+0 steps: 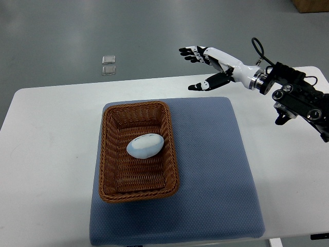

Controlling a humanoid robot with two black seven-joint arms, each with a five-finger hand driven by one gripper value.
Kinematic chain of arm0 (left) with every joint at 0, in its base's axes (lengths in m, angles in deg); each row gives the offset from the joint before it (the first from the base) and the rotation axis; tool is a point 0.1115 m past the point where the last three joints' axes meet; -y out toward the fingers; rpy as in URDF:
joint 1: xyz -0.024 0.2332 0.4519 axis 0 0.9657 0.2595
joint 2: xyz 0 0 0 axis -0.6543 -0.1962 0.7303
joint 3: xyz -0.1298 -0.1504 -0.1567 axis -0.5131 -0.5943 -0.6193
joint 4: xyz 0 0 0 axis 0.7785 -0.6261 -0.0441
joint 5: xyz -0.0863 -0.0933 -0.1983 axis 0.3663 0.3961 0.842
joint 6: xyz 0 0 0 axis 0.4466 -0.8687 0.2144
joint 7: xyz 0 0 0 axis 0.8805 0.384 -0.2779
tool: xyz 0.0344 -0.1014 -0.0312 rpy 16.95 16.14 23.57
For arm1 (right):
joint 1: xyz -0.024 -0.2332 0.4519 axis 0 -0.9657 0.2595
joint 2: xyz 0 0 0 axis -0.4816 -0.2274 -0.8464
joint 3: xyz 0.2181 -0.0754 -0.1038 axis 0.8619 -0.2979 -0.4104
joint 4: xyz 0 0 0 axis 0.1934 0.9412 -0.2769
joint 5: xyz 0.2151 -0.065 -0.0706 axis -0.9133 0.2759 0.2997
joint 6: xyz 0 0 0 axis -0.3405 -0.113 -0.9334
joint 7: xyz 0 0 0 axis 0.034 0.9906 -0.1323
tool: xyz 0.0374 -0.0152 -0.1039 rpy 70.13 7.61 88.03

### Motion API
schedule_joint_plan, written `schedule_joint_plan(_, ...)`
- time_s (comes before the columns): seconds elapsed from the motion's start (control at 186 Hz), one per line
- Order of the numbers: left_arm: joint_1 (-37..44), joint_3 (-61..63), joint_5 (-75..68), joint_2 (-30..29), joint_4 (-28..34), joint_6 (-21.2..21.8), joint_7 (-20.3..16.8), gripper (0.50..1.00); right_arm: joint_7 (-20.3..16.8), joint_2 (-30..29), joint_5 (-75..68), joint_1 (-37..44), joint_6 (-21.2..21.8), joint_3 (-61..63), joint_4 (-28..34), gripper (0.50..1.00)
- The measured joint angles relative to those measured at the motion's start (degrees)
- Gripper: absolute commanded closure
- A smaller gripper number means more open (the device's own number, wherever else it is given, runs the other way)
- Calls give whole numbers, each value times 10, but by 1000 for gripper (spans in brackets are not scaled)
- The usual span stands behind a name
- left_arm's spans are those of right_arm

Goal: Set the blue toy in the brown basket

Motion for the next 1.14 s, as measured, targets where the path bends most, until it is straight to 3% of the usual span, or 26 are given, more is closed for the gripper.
schedule_joint_plan(0.42, -2, 1, -1, 0, 0, 0, 0, 500, -12, -2, -296, -122, -81, 53, -6, 609)
schedule_joint_plan(0.803, -2, 4, 0, 0, 0, -1, 0, 500, -75, -6, -433, -135, -74, 53, -1, 609)
schedule_joint_plan(1.142, -4, 4, 0, 0, 0, 0, 0, 500, -71, -11, -439, -140, -72, 54, -1, 607)
